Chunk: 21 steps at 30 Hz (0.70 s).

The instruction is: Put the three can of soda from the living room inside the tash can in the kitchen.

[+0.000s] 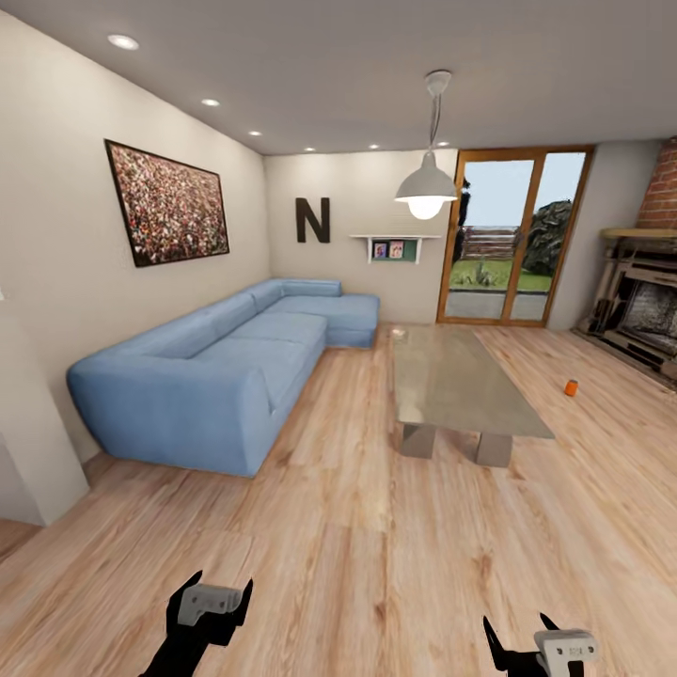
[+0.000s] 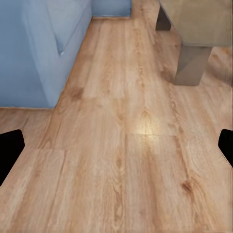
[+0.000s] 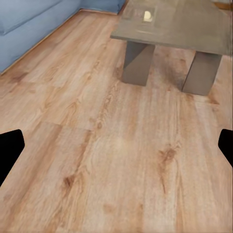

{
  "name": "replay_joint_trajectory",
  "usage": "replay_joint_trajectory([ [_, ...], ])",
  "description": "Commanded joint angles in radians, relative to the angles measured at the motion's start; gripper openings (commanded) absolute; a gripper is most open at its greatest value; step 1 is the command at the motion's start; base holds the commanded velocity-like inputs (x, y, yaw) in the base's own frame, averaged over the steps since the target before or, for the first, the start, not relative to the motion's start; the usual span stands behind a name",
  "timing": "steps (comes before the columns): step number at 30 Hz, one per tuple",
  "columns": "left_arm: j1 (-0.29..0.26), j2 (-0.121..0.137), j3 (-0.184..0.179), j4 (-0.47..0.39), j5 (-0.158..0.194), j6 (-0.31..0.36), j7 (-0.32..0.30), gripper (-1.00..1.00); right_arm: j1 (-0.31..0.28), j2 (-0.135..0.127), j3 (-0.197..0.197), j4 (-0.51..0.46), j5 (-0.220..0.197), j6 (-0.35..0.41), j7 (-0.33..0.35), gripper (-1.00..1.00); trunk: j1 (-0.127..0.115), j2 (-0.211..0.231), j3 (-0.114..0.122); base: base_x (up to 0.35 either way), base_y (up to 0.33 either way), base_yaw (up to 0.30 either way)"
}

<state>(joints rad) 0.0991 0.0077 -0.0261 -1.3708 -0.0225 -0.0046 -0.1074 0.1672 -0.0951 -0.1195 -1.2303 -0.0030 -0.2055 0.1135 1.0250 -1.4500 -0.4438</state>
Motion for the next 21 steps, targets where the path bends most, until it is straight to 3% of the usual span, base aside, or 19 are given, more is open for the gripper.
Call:
replay_joint_trajectory([
  [1, 0.0, 0.0, 0.0, 0.0, 0.0, 0.0, 0.0, 1.0, 0.0, 0.0, 0.0, 0.0, 0.0, 0.0, 0.0, 1.0, 0.0, 0.0, 0.0, 0.129, 0.003, -0.252],
  [21, 0.001, 0.0, 0.0, 0.02, 0.001, 0.0, -0.002, 1.0, 0.0, 0.0, 0.002, 0.0, 0.0, 0.0, 0.0, 1.0, 0.0, 0.0, 0.007, 0.146, 0.111, -0.252],
])
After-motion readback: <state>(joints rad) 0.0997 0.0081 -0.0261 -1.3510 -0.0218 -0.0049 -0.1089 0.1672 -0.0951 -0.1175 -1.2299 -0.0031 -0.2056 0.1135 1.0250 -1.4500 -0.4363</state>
